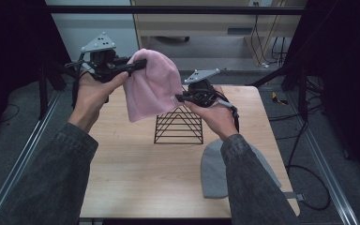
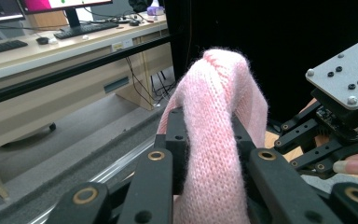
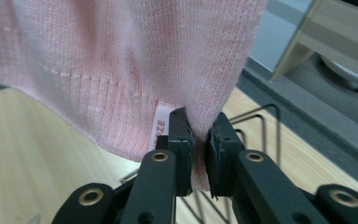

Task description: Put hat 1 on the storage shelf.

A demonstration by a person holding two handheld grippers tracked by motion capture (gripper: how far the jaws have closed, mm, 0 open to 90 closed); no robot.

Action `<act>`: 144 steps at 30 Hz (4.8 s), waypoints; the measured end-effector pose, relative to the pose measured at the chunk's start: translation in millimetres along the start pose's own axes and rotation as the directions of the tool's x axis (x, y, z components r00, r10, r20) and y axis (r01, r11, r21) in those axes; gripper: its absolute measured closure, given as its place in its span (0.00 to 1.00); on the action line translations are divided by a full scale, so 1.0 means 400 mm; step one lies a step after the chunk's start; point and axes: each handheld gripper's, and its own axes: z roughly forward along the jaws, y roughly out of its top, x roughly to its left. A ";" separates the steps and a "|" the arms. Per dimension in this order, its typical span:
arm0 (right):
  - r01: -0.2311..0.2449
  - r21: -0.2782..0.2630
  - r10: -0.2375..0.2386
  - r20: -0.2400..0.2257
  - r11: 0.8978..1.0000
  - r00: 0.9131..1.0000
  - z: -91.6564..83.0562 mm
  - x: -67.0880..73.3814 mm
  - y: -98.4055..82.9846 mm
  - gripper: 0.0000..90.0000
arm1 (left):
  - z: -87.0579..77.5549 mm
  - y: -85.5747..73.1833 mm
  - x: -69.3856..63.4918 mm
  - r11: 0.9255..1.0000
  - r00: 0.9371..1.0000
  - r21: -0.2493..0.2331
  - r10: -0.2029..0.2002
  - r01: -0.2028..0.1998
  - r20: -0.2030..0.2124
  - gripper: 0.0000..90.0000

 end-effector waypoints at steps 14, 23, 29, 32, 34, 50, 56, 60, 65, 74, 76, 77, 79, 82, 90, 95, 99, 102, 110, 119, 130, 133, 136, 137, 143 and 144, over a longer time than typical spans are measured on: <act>-0.035 -0.020 0.037 0.084 0.999 0.996 0.032 -0.045 -0.032 0.92 | 0.094 0.004 0.007 1.000 1.000 0.001 0.004 -0.004 -0.007 0.84; -0.045 -0.021 0.047 0.084 0.999 0.995 0.028 -0.046 -0.064 0.92 | 0.131 -0.012 0.008 1.000 1.000 0.005 0.016 -0.016 -0.009 0.84; -0.058 -0.050 0.062 0.071 0.997 0.996 0.016 -0.043 -0.078 0.92 | 0.139 -0.015 0.005 1.000 1.000 -0.012 0.010 -0.010 -0.008 0.84; -0.064 -0.067 0.068 0.065 0.996 0.996 0.008 -0.042 -0.087 0.92 | 0.140 -0.014 -0.002 1.000 1.000 -0.024 0.012 -0.012 -0.005 0.84; -0.074 -0.081 0.079 0.065 0.994 0.995 -0.001 -0.043 -0.095 0.92 | 0.141 -0.012 -0.007 1.000 1.000 -0.027 0.015 -0.015 0.000 0.84; -0.065 -0.059 0.071 0.104 0.996 0.992 -0.005 -0.048 -0.153 0.92 | 0.192 -0.052 -0.022 1.000 1.000 -0.019 0.003 -0.003 0.030 0.83; -0.067 -0.061 0.074 0.124 0.996 0.989 -0.010 -0.050 -0.197 0.92 | 0.198 -0.071 -0.042 1.000 0.999 -0.003 0.011 -0.011 0.053 0.82; -0.054 -0.050 0.060 0.122 0.997 0.991 -0.015 -0.045 -0.210 0.92 | 0.204 -0.088 -0.049 1.000 0.998 0.010 0.010 -0.011 0.063 0.82; -0.035 -0.025 0.038 0.116 0.999 0.993 -0.020 -0.037 -0.224 0.92 | 0.204 -0.109 -0.055 0.999 0.998 0.036 0.029 -0.031 0.054 0.80; -0.012 -0.041 0.016 0.103 0.999 0.995 -0.018 -0.016 -0.206 0.92 | 0.182 -0.127 -0.015 1.000 1.000 0.020 0.024 -0.024 0.006 0.79; -0.003 -0.038 0.006 0.097 0.999 0.995 -0.014 -0.012 -0.201 0.92 | 0.177 -0.128 -0.016 0.999 1.000 0.032 0.018 -0.018 0.017 0.80; -0.003 -0.038 0.006 0.097 0.999 0.995 -0.014 -0.012 -0.201 0.92 | 0.177 -0.128 -0.016 0.999 1.000 0.032 0.018 -0.018 0.017 0.80; -0.002 -0.015 0.004 0.100 1.000 0.995 -0.009 -0.011 -0.206 0.93 | 0.181 -0.133 -0.023 0.998 0.999 0.058 0.016 -0.018 0.034 0.80; -0.015 0.004 0.014 0.106 1.000 0.994 -0.004 -0.015 -0.224 0.93 | 0.186 -0.145 -0.039 0.998 0.999 0.064 0.014 -0.017 0.046 0.80; -0.031 0.056 0.024 0.112 0.998 0.993 0.016 -0.027 -0.271 0.92 | 0.208 -0.182 -0.066 0.995 0.997 0.099 0.006 -0.014 0.074 0.78; -0.054 0.079 0.045 0.112 0.995 0.993 0.029 -0.033 -0.298 0.92 | 0.215 -0.201 -0.089 0.993 0.995 0.120 0.007 -0.019 0.099 0.78; -0.073 0.095 0.063 0.110 0.993 0.992 0.036 -0.035 -0.314 0.92 | 0.222 -0.215 -0.101 0.990 0.994 0.141 0.001 -0.016 0.109 0.78; -0.091 0.105 0.080 0.101 0.990 0.992 0.035 -0.036 -0.329 0.84 | 0.227 -0.230 -0.110 0.989 0.992 0.148 -0.019 0.001 0.123 0.79; -0.132 0.108 0.112 0.171 0.985 0.979 -0.053 -0.053 -0.390 0.53 | 0.243 -0.260 -0.136 0.977 0.990 0.211 -0.024 -0.005 0.138 0.79; -0.186 0.173 0.145 0.225 0.967 0.964 -0.119 -0.103 -0.448 0.46 | 0.236 -0.281 -0.127 0.974 0.989 0.225 -0.070 0.039 0.133 0.72; -0.278 0.244 0.213 0.262 0.929 0.941 -0.144 -0.155 -0.517 0.32 | 0.200 -0.287 -0.133 0.979 0.993 0.195 -0.080 0.060 0.091 0.48; -0.294 0.254 0.230 0.255 0.921 0.939 -0.147 -0.164 -0.526 0.29 | 0.173 -0.286 -0.142 0.982 0.996 0.184 -0.063 0.049 0.070 0.45; -0.321 0.282 0.252 0.254 0.904 0.934 -0.149 -0.183 -0.538 0.30 | 0.138 -0.297 -0.148 0.980 0.998 0.194 -0.054 0.045 0.043 0.36; -0.329 0.280 0.261 0.253 0.902 0.932 -0.149 -0.189 -0.541 0.31 | 0.126 -0.304 -0.151 0.978 0.999 0.203 -0.042 0.035 0.031 0.33; -0.355 0.304 0.282 0.258 0.884 0.924 -0.136 -0.208 -0.554 0.42 | 0.056 -0.375 -0.163 0.969 0.998 0.241 -0.059 0.053 0.018 0.18; -0.361 0.311 0.289 0.255 0.879 0.923 -0.133 -0.211 -0.557 0.42 | 0.045 -0.391 -0.165 0.966 0.998 0.253 -0.062 0.054 0.023 0.15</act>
